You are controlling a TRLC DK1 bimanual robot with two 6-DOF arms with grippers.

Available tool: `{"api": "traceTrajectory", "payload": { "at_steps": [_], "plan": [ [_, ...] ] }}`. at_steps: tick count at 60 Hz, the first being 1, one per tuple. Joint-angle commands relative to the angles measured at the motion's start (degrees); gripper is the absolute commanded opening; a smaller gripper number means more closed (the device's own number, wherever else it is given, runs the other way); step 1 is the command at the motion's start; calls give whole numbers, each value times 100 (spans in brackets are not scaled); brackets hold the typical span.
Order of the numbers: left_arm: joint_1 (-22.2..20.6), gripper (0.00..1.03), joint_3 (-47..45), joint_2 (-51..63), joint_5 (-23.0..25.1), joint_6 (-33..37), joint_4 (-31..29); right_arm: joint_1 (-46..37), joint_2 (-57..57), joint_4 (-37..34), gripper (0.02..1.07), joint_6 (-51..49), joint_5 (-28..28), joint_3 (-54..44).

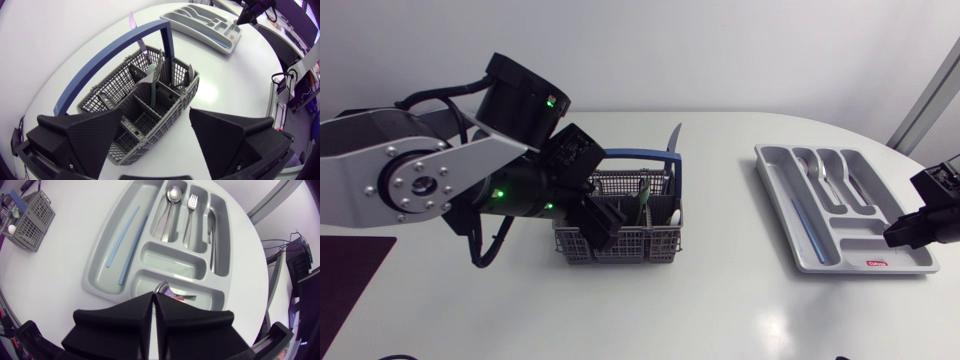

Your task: Sort the cutlery from the basket into the organizer compartments.

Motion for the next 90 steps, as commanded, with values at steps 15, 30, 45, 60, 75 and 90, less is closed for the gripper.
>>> {"api": "traceTrajectory", "payload": {
  "at_steps": [15, 30, 45, 60, 75, 90],
  "plan": [
    [-136, 92, 435, 275, 192, -77, -209, -216, 823, 1009, 9, -556, 655, -482],
    [-189, 92, 567, 451, 473, -191, -235, -137, 1236, 1897, 11, -520, 1103, -719],
    [-163, 92, 778, 653, 939, -349, -341, -76, 1253, 2081, 43, -468, 1235, -869],
    [-233, 91, 1138, 1145, 1229, -534, -341, 74, 612, 1985, 98, -371, 1235, -1150],
    [-356, 82, 1578, 1620, 1317, -745, -341, 399, -302, 1484, 101, -28, 1200, -1264],
    [-444, 59, 1912, 2085, 1343, -1000, -341, 944, -1076, 974, 101, 473, 1174, -1423]
  ]
}}
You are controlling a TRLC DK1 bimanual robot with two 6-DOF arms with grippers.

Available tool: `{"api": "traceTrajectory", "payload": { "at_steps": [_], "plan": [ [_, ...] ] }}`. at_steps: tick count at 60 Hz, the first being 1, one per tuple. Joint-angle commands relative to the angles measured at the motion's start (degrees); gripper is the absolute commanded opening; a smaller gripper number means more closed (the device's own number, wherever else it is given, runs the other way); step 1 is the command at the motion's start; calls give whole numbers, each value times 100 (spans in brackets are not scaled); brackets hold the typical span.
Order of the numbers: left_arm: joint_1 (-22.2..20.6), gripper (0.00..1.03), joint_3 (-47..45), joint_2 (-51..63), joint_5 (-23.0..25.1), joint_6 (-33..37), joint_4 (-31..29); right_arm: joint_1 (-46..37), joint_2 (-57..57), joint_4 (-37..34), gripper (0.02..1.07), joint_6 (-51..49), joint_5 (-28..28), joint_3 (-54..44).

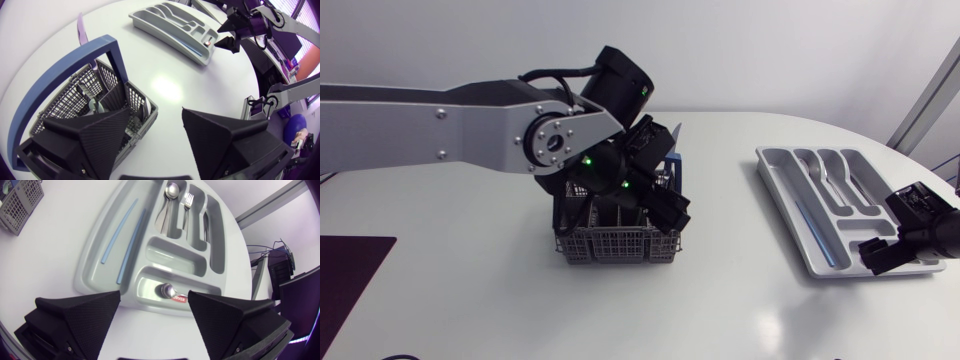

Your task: Sort the cutlery from the basket into the organizer compartments.

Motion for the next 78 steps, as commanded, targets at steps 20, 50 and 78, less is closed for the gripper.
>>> {"api": "traceTrajectory", "payload": {
  "at_steps": [20, 50, 78],
  "plan": [
    [-132, 36, 383, 529, -122, -307, -39, 1060, -1225, -817, 101, 869, 31, -381],
    [-220, 20, 673, 968, -386, -369, -21, 1693, -1612, -932, 101, 1353, 206, -574],
    [-246, 3, 691, 924, -403, -351, -241, 1833, -1788, -958, 101, 1344, 294, -592]
  ]
}}
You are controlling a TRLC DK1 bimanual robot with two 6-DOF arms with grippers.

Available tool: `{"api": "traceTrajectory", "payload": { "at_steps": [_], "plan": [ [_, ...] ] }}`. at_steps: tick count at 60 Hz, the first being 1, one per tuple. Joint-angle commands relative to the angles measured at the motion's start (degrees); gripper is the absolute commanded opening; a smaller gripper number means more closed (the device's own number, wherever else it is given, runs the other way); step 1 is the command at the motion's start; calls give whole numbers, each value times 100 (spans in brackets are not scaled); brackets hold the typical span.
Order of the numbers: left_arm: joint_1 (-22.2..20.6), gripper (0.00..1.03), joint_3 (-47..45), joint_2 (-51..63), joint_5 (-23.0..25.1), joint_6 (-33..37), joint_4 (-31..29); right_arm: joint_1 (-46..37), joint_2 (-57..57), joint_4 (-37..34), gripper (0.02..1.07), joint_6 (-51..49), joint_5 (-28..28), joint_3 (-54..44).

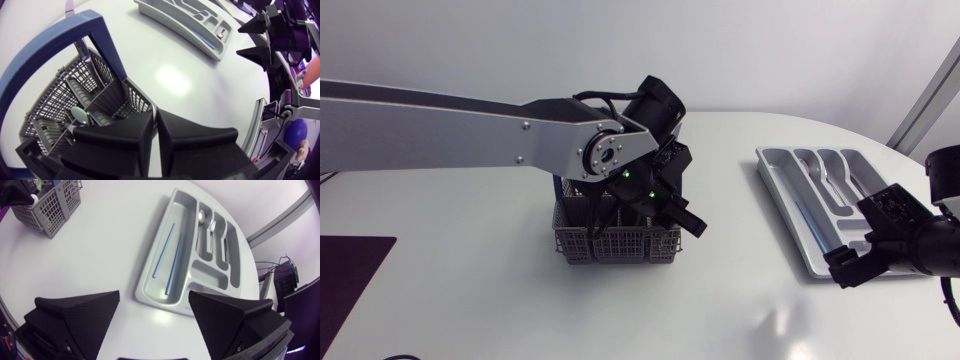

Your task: Sort the cutlery from the basket into the organizer compartments.

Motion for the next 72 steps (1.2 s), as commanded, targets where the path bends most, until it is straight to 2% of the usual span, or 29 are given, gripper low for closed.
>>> {"api": "traceTrajectory", "payload": {
  "at_steps": [1, 45, 52, 59, 65, 72],
  "plan": [
    [-54, 3, 146, 15, 8, -80, -139, 72, -89, -62, 101, 120, 52, -118],
    [25, 3, 58, -1198, 122, -72, -385, 643, -467, -123, 101, 313, 201, -74],
    [43, 3, 14, -1427, 192, -63, -393, 740, -828, -35, 101, 287, -186, -47],
    [122, 3, -47, -1664, 429, -36, -393, 907, -1197, 123, 100, -21, -845, -47],
    [280, 3, -135, -1822, 869, -28, -393, 1039, -1302, 219, 100, 41, -1223, 23],
    [447, 3, -214, -1910, 1344, 25, -420, 1416, -1047, 175, 100, 182, -1407, 287]
  ]
}}
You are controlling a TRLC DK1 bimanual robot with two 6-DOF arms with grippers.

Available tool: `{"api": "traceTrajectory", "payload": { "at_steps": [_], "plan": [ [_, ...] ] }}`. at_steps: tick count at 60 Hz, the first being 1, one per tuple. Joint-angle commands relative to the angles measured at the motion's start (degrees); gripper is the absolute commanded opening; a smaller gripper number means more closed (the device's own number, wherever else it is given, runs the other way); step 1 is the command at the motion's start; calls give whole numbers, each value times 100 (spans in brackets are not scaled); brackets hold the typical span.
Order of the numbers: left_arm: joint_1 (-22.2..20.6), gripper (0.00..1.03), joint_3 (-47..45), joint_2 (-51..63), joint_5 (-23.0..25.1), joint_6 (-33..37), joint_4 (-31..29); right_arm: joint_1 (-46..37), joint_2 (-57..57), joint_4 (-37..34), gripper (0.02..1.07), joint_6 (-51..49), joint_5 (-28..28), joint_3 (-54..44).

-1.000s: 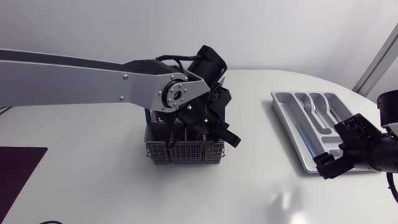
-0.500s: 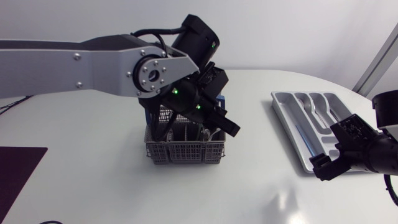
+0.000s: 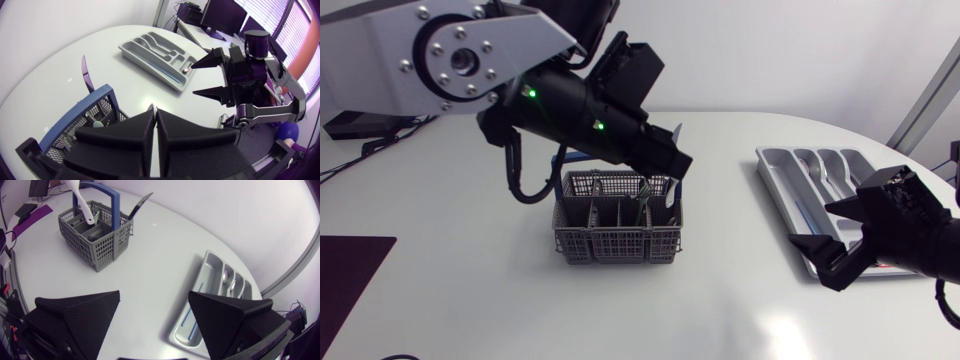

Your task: Sort the cutlery from the basket into the organizer compartments.

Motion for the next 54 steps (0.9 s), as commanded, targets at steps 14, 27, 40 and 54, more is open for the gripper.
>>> {"api": "traceTrajectory", "payload": {
  "at_steps": [14, 27, 40, 54],
  "plan": [
    [286, 3, -333, -160, 1055, 258, -147, 564, 821, -52, 100, 134, -986, 693],
    [330, 3, -298, -1, 1679, 451, -270, 933, 1207, -131, 100, -191, -2119, 896],
    [330, 3, -113, 174, 2198, 759, -753, 1152, 1497, -290, 90, -446, -3262, 1098],
    [322, 3, -16, 236, 2699, 908, -991, 1715, 1656, -219, 75, -561, -3376, 1071]
  ]
}}
